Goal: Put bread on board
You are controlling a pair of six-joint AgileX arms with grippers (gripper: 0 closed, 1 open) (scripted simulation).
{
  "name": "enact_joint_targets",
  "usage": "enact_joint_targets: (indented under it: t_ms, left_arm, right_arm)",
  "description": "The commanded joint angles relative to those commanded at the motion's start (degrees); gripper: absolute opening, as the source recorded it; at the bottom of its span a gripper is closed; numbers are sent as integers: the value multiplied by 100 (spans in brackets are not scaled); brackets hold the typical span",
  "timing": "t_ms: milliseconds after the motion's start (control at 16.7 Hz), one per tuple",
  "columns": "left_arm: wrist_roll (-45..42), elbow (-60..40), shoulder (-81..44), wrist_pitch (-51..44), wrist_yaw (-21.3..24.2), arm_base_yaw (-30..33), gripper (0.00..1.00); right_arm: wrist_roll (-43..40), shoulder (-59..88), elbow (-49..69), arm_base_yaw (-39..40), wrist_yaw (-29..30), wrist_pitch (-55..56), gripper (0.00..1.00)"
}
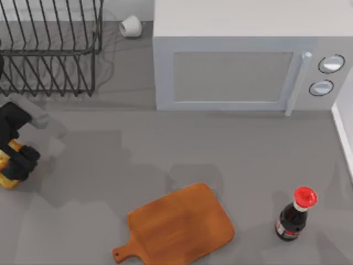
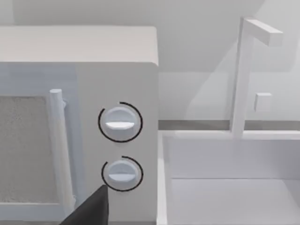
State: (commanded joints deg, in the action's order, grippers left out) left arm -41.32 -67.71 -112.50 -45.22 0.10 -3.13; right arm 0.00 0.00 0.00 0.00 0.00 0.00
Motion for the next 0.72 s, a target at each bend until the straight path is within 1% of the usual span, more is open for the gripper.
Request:
enact_joint_targets:
  t_ms: [420, 480, 720]
  left_arm:
    - [0, 0, 0, 0, 0, 0, 2]
    - [0, 0, 0, 0, 0, 0, 0]
    - [0, 0, 0, 0, 0, 0, 0]
  right_arm:
    - [0, 0, 0, 0, 0, 0, 100]
    - [0, 0, 0, 0, 0, 0, 100]
    - [0, 0, 0, 0, 0, 0, 100]
